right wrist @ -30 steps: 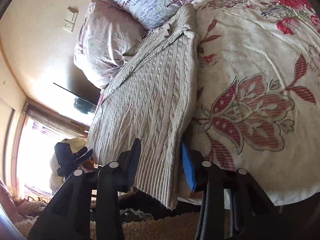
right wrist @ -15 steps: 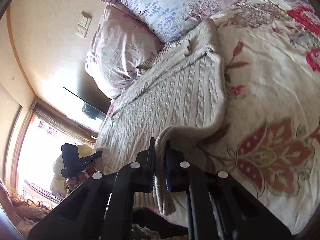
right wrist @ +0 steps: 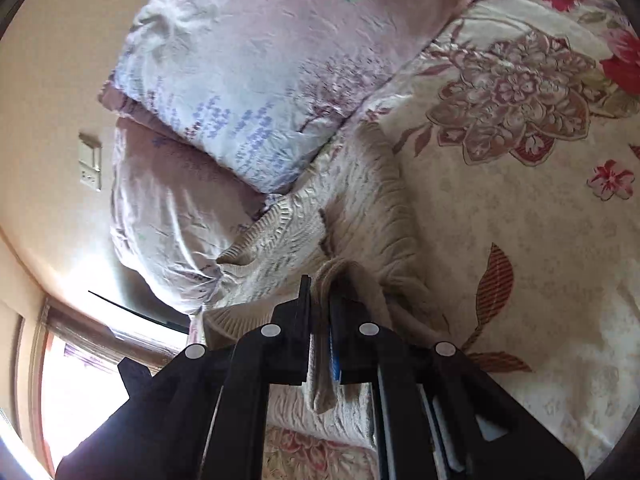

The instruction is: Fold small clothes

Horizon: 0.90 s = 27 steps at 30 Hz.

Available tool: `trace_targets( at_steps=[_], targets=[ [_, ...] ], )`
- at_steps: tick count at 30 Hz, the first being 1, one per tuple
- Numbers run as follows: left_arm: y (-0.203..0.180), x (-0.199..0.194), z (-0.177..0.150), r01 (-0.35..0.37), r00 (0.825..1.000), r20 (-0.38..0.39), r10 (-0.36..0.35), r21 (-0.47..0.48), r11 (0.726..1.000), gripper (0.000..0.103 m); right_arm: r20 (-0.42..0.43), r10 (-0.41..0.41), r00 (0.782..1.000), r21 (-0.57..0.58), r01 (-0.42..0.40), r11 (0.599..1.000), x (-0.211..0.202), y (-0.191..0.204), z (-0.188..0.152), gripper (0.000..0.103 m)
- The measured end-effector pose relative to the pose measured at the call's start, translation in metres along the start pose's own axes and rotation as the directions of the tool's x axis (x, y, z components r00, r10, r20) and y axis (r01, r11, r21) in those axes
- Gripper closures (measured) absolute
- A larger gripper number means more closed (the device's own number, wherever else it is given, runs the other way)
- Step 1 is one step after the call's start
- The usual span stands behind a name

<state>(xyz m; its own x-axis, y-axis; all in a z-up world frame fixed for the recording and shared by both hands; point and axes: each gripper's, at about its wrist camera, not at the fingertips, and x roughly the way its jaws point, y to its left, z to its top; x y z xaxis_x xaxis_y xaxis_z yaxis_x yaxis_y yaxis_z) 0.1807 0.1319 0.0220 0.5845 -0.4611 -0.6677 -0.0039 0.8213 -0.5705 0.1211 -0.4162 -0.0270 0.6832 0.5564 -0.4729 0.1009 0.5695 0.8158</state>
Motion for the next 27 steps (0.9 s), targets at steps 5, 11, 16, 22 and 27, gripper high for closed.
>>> trace_targets(
  at_steps=[5, 11, 16, 22, 27],
  targets=[
    [0.009, -0.007, 0.002, 0.074, 0.997, 0.013, -0.074, -0.039, 0.996, 0.061, -0.029, -0.051, 0.998, -0.056, 0.049, 0.997, -0.003, 0.004, 0.002, 0.076],
    [-0.006, -0.072, -0.003, -0.117, 0.969, 0.239, 0.067, 0.203, 0.972, 0.011, 0.166, -0.237, 0.957, -0.41, 0.286, 0.866, -0.044, 0.045, -0.004, 0.046],
    [-0.033, -0.08, -0.034, -0.461, 0.879, 0.39, 0.275, 0.545, 0.701, 0.013, 0.297, -0.391, 0.871, -0.654, 0.484, 0.581, -0.04, 0.062, -0.028, 0.046],
    [-0.043, -0.055, -0.066, -0.439, 0.897, 0.336, 0.289, 0.757, 0.484, 0.024, 0.309, -0.436, 0.845, -0.789, 0.484, 0.379, -0.022, 0.062, -0.053, 0.047],
    [-0.049, -0.039, -0.065, -0.385, 0.921, 0.295, 0.254, 0.785, 0.485, 0.027, 0.299, -0.422, 0.856, -0.841, 0.446, 0.308, -0.01, 0.069, -0.068, 0.047]
  ],
)
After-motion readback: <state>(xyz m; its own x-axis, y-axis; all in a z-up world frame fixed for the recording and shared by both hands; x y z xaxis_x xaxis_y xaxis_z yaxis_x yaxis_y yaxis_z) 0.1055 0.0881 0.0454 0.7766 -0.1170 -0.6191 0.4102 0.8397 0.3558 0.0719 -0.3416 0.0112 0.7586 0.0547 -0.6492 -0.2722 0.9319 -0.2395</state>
